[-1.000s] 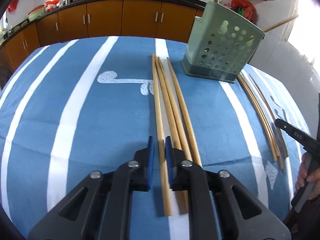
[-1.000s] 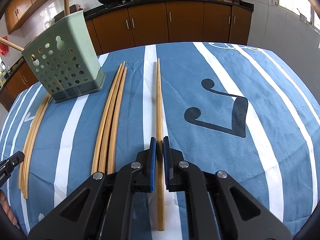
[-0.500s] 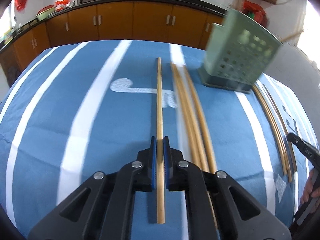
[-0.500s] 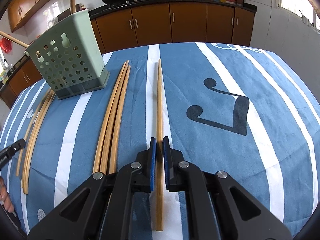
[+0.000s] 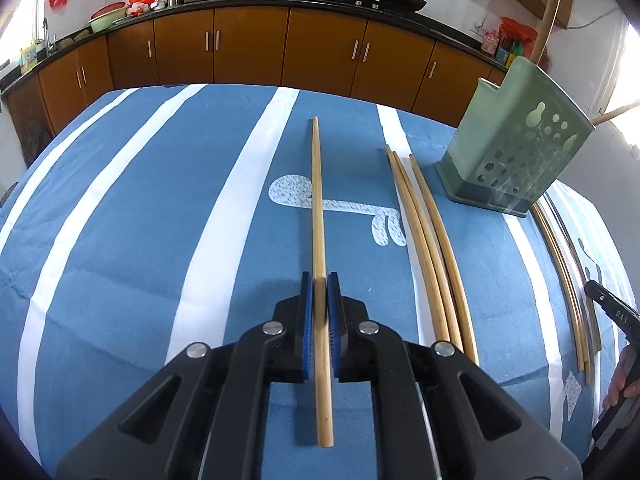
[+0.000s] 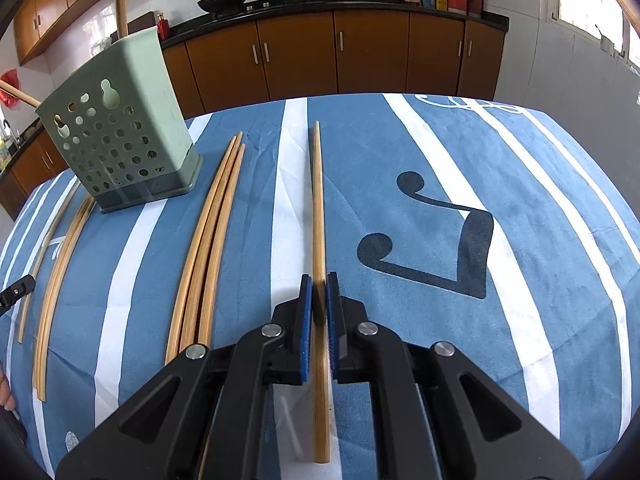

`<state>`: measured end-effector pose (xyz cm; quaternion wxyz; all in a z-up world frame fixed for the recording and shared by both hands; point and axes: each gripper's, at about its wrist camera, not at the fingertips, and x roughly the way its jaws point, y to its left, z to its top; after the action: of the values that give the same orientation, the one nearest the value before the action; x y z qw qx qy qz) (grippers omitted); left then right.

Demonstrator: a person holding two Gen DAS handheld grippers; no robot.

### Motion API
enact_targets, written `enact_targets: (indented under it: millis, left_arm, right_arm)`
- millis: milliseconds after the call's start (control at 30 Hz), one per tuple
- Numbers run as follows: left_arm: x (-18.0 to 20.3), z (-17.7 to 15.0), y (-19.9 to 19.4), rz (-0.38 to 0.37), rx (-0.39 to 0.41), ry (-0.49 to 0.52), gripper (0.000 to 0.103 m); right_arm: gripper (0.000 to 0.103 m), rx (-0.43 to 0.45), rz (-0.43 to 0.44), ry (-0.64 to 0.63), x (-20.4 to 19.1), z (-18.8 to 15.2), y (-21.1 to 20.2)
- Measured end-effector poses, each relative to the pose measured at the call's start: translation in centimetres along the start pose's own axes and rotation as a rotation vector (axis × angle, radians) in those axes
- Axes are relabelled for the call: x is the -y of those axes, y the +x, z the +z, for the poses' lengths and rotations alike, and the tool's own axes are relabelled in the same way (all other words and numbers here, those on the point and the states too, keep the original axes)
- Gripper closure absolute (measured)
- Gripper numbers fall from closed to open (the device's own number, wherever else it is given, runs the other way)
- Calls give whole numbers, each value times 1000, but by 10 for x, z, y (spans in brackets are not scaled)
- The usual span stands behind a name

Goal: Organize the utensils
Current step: 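Close the left gripper on a chopstick while the right gripper grasps another, then raise both held chopsticks upright and carry them over the green holder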

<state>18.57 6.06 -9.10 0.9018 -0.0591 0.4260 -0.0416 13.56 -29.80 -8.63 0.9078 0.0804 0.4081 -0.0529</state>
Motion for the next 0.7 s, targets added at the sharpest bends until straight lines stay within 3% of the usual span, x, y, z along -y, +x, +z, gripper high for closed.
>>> enact_targets:
  millis: [700]
  left_arm:
    - [1, -11, -9, 1, -7, 28, 93]
  right_arm:
    - [95, -19, 17, 4, 0, -14, -11]
